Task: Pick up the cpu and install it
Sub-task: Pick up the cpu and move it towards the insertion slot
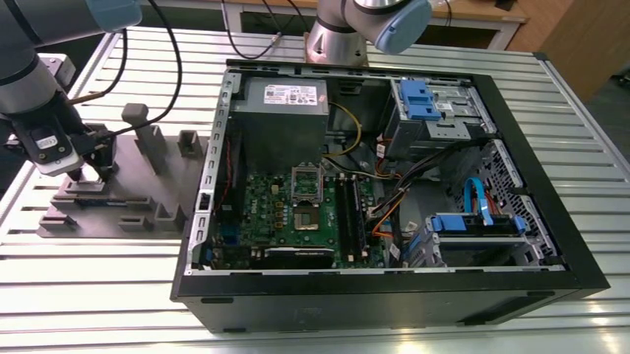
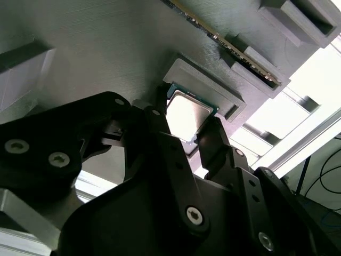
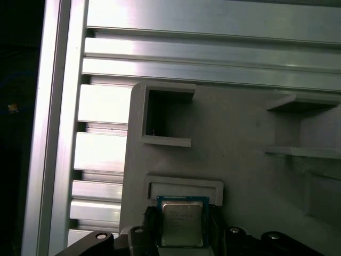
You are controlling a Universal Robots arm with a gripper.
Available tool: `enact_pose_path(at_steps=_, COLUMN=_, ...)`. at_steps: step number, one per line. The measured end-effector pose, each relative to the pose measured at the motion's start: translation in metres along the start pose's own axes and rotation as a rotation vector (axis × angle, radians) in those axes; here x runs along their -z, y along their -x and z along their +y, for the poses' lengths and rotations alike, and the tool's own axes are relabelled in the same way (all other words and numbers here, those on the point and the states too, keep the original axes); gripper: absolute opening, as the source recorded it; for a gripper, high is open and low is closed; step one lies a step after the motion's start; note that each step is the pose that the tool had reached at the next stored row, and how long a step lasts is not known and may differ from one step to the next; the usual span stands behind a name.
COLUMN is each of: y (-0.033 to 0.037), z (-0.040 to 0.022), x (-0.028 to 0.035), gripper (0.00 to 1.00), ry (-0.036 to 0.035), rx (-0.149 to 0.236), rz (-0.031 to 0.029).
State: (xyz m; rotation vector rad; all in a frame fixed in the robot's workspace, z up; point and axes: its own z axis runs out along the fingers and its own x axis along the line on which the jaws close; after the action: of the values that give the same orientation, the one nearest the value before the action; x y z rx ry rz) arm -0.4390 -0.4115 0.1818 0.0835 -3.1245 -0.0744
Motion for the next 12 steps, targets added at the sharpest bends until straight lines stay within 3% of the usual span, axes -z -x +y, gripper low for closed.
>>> enact_pose_path(at_steps=12, y=0.0000, z=0.0001, x=0.0030, gripper=0.47, ry=0.0002, rx=-0.019, rz=-0.0009)
